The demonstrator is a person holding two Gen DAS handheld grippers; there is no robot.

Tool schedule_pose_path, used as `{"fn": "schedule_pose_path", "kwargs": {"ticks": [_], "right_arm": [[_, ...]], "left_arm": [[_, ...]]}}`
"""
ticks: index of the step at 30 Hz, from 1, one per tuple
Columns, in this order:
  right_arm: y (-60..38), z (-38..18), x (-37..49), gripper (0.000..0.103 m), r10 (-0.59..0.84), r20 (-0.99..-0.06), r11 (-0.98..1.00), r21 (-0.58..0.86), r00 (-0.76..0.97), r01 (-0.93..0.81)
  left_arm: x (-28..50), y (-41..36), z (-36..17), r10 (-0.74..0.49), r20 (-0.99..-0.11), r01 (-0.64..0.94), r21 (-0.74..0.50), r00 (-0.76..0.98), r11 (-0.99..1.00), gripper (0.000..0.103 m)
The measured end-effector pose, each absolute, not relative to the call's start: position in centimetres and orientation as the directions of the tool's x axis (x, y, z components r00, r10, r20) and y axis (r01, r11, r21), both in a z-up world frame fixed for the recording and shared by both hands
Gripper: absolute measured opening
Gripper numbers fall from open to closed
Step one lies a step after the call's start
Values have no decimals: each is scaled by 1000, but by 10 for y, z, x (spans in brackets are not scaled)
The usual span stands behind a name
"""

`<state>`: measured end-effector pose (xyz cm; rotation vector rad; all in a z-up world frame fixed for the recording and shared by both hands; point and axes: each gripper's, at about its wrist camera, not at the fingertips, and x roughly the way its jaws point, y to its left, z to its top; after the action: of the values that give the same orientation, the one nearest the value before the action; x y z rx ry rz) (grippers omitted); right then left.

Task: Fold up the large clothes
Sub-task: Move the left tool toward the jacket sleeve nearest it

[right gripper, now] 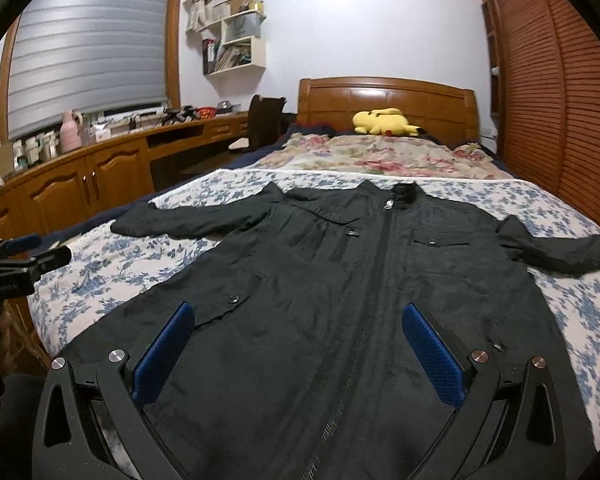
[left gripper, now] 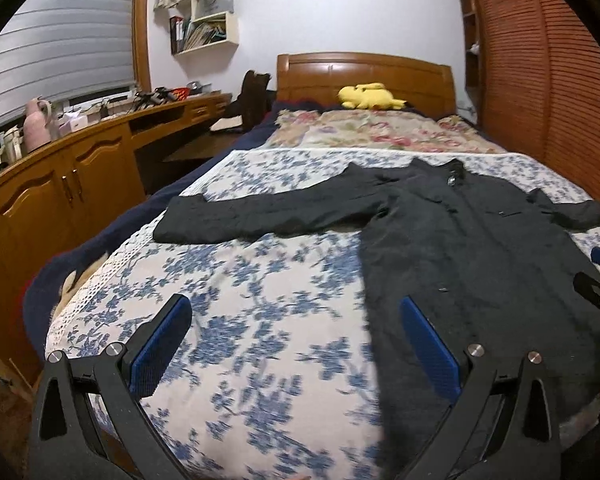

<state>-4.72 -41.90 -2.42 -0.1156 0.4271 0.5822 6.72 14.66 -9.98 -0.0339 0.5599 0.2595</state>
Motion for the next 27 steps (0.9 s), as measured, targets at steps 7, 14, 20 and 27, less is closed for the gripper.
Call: {"fn": "schedule_pose_path", "kwargs": {"ticks": [7, 14, 20, 27], "right_arm": [[-400, -22, -18, 103, 565, -428, 796, 56, 706, -603], [-392, -30, 2, 103, 570, -474, 777, 45, 671, -628], [-395, -27, 7, 103, 555, -500, 779, 34, 664, -625], [-385, -21, 3, 103, 516, -522, 787, -25, 679, -617]], "left_arm": [[85, 177, -120, 248, -576, -279, 37, 779, 960, 103], [102, 212, -139, 215, -634, -259, 24, 743, 966, 103], [112, 243, -139, 216, -653, -244, 48, 726, 969, 103], [137, 286, -125, 139, -677, -185, 4, 723, 983, 103]]}}
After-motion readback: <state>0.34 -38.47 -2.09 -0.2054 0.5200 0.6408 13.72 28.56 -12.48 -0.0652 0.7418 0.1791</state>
